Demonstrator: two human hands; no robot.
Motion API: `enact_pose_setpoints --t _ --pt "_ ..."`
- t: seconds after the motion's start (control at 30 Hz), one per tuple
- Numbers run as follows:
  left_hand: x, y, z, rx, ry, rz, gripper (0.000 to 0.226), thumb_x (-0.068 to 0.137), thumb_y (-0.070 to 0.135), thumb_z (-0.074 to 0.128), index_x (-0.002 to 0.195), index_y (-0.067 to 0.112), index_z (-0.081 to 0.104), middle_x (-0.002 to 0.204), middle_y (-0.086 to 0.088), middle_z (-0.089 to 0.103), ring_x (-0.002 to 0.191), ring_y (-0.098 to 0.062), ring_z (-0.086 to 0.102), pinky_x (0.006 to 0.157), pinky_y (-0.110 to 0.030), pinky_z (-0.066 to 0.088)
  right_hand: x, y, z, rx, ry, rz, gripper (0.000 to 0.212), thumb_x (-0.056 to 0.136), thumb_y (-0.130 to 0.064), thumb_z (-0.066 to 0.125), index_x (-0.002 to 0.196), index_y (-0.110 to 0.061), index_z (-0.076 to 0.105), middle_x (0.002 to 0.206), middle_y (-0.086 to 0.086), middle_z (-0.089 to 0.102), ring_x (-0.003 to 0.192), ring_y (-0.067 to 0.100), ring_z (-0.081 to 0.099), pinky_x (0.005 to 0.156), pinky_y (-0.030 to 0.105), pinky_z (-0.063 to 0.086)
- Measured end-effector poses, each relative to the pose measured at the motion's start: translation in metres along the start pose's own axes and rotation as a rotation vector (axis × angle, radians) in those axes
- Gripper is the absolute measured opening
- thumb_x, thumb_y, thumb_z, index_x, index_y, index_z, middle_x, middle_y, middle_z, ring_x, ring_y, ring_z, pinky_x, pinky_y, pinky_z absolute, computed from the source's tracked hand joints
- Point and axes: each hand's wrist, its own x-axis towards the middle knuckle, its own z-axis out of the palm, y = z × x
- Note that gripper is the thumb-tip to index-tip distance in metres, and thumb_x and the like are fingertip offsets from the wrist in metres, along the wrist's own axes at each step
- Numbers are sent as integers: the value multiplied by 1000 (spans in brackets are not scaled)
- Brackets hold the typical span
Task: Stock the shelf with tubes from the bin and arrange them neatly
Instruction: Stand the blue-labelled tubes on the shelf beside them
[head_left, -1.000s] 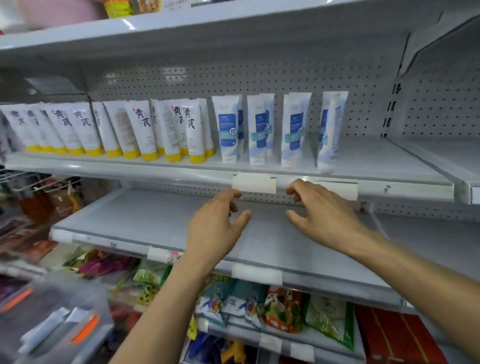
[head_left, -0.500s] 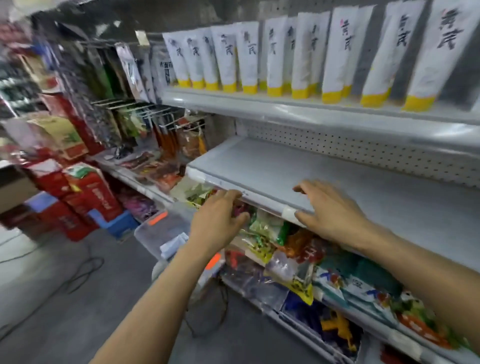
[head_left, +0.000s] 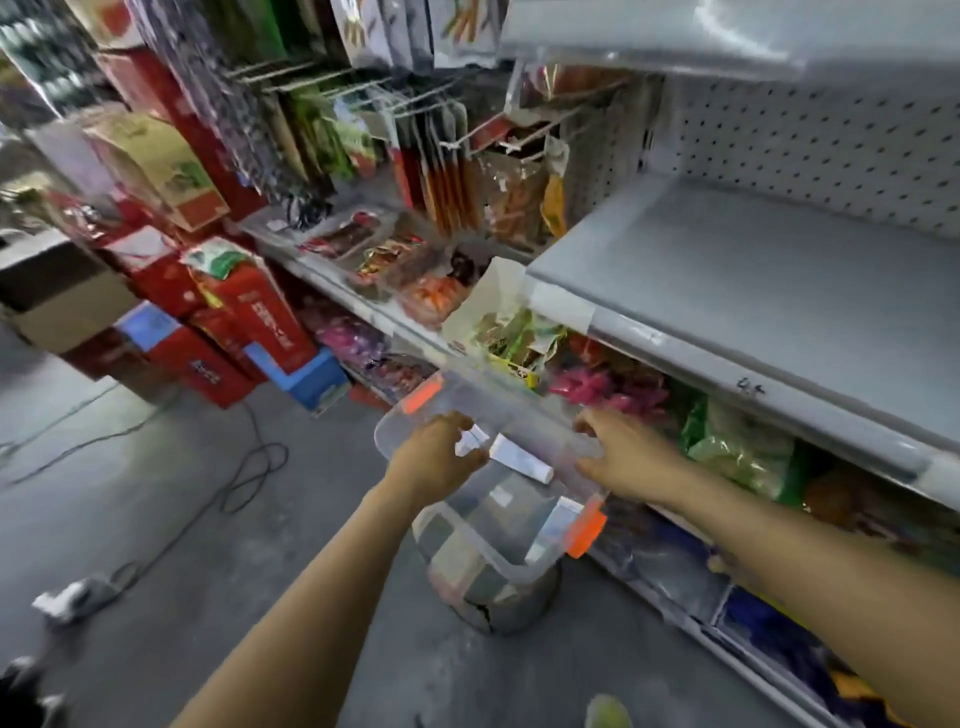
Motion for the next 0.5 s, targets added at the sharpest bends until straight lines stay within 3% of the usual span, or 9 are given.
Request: enact_pose_setpoints --t 0.13,0.27,0.4,0.5 --pt "58 -45 36 -72 -103 -120 51 91 37 62 134 14 48 131 -7 56 120 -25 52 97 -31 40 78 5 50 11 -130 49 41 84 -31 61 120 -13 53 125 7 55 114 25 53 93 39 46" --pt "128 -80 79 -154 -167 -224 55 90 35 64 136 12 45 135 -11 52 123 -28 49 97 -32 39 157 20 108 0 -267 78 37 88 -29 60 120 -13 49 128 10 51 115 29 52 80 31 42" --pt "201 -111 139 -249 -150 -384 61 87 29 66 138 6 39 139 -19 44 128 -34 44 103 -36 38 222 43 172 -44 -341 149 41 90 -27 56 130 -18 48 136 10 45 126 33 41 98 36 41" --pt "241 -133 184 -327 -83 -642 68 84 30 66 139 7 33 142 -18 36 131 -38 39 108 -41 36 255 61 217 -102 -358 184 46 91 -22 54 135 -20 44 137 10 41 128 33 38 102 38 39"
